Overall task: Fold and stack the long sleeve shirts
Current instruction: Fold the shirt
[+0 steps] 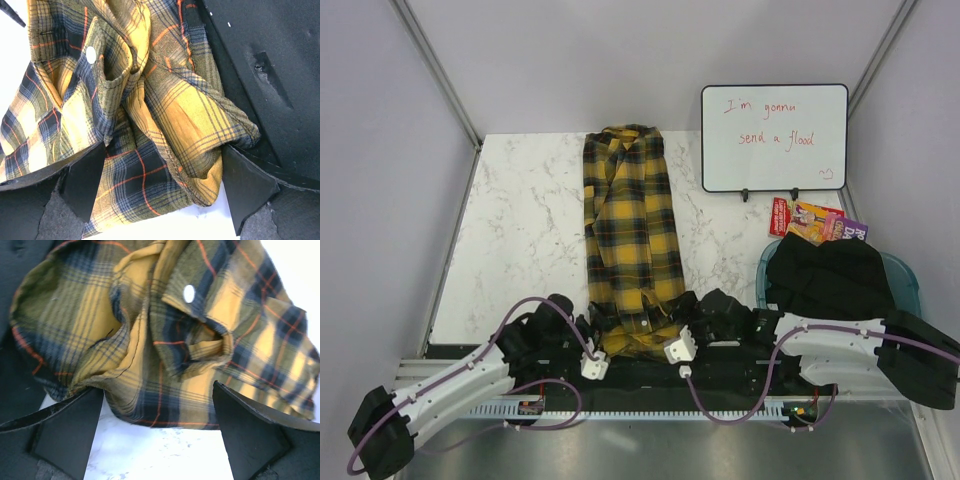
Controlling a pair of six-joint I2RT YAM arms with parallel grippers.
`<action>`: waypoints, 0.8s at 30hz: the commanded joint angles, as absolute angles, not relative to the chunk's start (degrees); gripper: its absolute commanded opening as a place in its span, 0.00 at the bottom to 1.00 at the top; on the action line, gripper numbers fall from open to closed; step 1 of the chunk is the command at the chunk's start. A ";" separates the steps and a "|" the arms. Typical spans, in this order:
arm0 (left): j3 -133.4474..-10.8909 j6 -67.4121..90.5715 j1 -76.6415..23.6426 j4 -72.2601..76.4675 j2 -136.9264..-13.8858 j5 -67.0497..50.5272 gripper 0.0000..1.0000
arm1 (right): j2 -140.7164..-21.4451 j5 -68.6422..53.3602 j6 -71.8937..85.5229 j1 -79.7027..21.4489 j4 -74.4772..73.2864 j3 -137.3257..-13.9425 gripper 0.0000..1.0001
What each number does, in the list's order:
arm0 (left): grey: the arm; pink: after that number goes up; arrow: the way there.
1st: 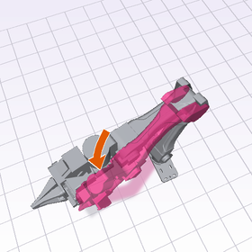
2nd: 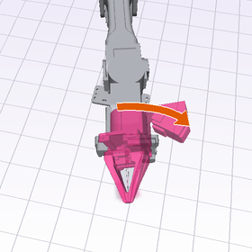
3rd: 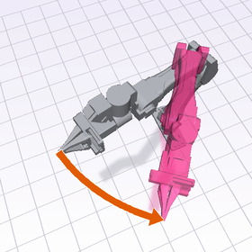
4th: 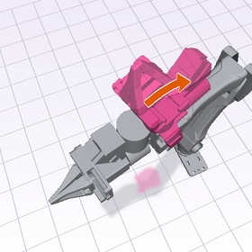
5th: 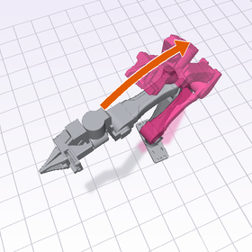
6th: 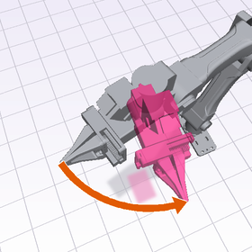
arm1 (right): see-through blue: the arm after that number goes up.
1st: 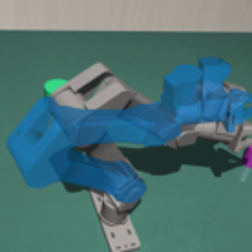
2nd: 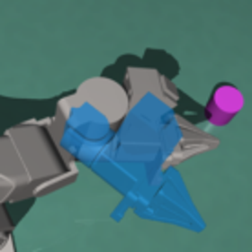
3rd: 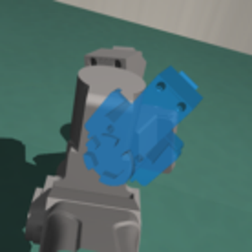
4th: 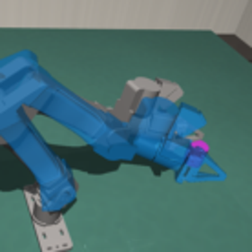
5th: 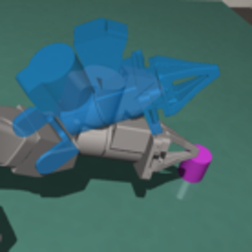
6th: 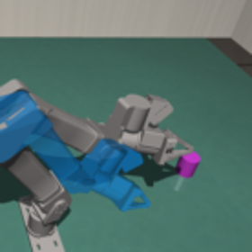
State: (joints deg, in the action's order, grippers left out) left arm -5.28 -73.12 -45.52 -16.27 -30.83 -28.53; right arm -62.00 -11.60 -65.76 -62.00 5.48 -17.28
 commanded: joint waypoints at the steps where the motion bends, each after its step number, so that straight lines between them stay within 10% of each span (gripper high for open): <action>1: -3.61 -74.53 -45.62 -7.56 -28.92 -24.97 0.99 | -64.51 -6.59 -66.80 -63.72 13.88 -14.15 0.98; 24: -7.64 -72.86 -45.79 6.68 -37.27 -28.48 0.99 | -61.87 -16.08 -72.25 -64.42 8.35 -15.47 0.93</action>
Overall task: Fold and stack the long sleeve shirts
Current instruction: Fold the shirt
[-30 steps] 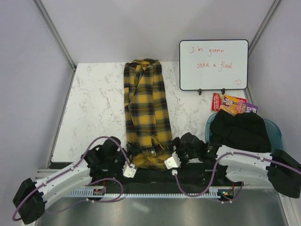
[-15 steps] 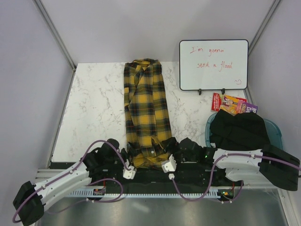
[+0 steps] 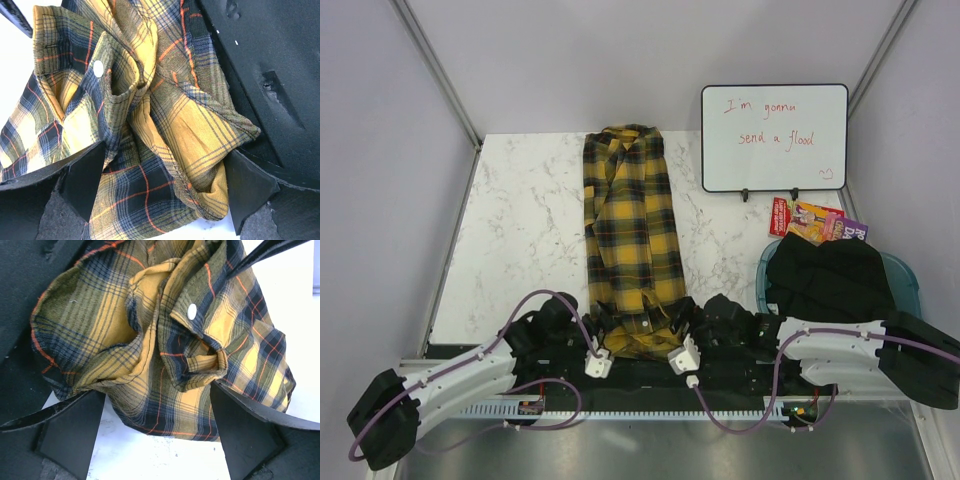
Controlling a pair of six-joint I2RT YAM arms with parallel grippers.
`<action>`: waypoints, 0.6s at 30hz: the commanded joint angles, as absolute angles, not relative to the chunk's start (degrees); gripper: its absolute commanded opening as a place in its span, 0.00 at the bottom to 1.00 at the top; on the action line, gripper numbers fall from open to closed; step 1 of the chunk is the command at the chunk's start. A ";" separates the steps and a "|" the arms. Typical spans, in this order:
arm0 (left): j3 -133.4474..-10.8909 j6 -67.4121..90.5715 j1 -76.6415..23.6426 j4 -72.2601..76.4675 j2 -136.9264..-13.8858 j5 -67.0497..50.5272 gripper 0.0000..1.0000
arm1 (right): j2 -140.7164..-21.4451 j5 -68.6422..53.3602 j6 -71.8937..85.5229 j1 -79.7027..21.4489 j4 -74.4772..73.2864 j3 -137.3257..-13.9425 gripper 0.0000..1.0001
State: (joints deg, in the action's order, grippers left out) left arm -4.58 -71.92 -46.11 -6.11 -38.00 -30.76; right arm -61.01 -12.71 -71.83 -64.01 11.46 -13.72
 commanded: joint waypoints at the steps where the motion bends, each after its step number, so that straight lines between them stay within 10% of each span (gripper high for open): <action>1: -7.99 -72.95 -45.79 5.98 -36.83 -28.30 0.99 | -61.70 -15.91 -72.42 -64.34 8.35 -15.47 0.93; 18: -11.51 -73.30 -45.70 3.86 -40.15 -35.33 0.99 | -59.49 -18.19 -67.85 -64.16 4.39 -19.07 0.98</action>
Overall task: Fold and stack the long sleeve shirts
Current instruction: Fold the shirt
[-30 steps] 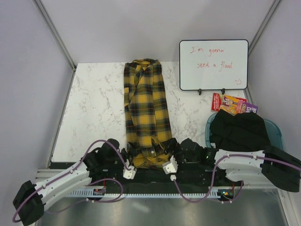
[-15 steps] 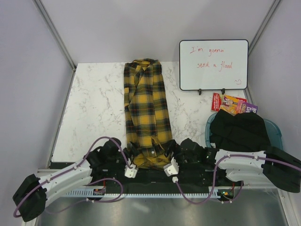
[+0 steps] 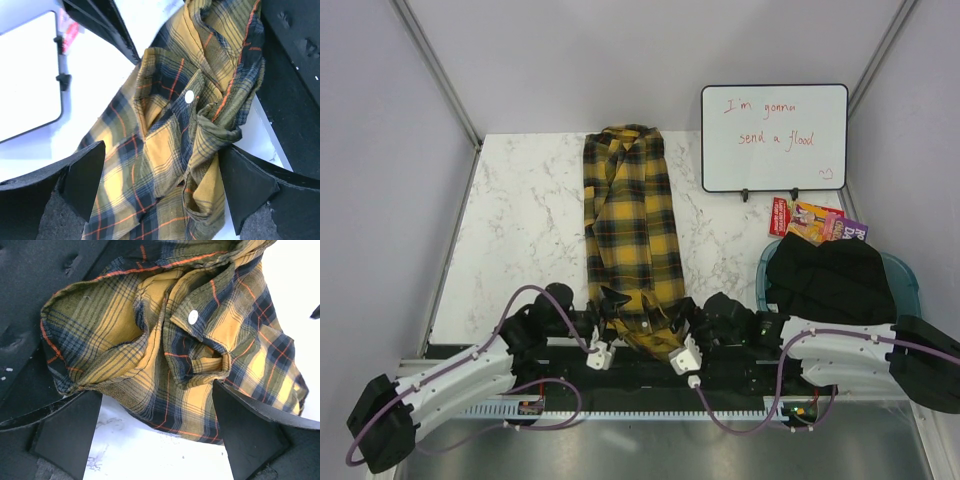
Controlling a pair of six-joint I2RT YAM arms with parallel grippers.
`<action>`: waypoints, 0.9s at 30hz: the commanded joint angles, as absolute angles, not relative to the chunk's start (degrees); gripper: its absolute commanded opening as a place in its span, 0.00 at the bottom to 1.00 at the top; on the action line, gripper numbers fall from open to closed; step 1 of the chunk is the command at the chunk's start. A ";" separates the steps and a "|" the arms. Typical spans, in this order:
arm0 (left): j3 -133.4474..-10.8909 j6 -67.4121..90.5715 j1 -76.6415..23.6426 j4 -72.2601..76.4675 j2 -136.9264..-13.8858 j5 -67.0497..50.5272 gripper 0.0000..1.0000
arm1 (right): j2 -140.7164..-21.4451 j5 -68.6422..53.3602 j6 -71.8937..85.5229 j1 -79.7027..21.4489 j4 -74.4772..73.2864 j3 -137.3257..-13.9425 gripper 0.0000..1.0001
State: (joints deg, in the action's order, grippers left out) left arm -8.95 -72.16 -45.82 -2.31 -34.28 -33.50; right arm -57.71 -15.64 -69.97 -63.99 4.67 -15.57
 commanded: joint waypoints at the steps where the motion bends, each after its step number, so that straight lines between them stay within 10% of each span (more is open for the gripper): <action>1: -11.86 -73.30 -45.70 4.39 -41.04 -35.16 0.99 | -59.68 -18.37 -68.03 -64.07 4.48 -19.16 0.97; 18: -14.93 -78.24 -45.79 -7.65 -47.88 -43.59 0.70 | -63.28 -21.36 -69.08 -63.11 2.20 -21.71 0.54; 27: -17.49 -76.90 -45.88 -12.90 -48.17 -45.70 0.05 | -63.11 -22.15 -66.28 -63.02 -2.98 -24.34 0.13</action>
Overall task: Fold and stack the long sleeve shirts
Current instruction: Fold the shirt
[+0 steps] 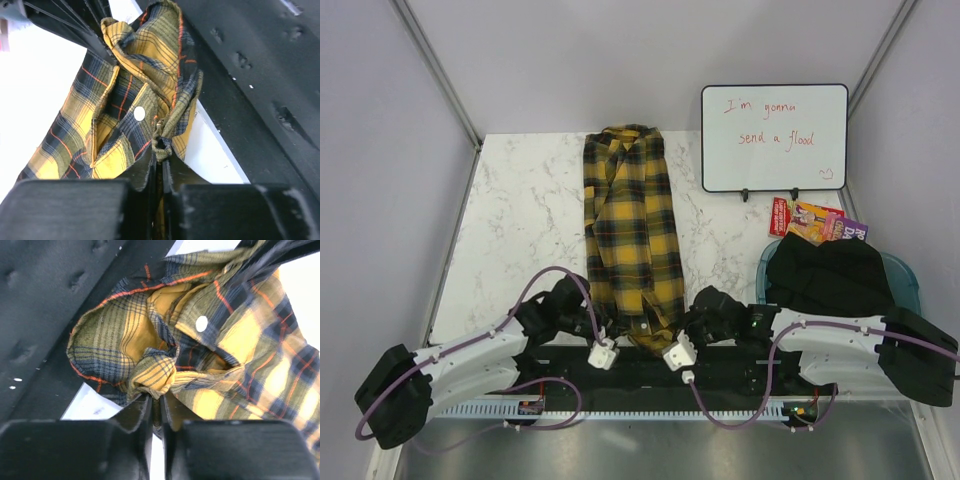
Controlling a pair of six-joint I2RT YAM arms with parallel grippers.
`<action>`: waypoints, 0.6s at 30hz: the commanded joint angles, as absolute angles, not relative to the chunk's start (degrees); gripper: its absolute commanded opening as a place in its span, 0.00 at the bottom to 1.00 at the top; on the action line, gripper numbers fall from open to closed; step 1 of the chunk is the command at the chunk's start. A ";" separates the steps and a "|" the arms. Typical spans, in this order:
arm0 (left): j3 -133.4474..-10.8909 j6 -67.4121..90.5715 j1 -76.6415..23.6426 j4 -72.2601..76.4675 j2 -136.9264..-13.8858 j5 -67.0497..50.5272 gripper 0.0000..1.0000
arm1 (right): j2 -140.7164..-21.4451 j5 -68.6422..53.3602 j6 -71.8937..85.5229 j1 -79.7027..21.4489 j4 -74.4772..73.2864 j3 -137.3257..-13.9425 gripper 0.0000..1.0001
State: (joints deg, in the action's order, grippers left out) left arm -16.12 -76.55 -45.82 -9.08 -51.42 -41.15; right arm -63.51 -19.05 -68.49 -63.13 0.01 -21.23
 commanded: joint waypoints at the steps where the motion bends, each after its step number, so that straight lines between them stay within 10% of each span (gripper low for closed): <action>1: -17.58 -76.82 -45.88 -14.22 -47.21 -46.66 0.02 | -62.58 -22.58 -65.66 -63.02 -5.34 -24.78 0.10; 18: -27.77 -58.54 -42.28 -22.07 -42.80 -46.67 0.02 | -58.97 -22.58 -51.15 -56.37 -15.46 -38.14 0.00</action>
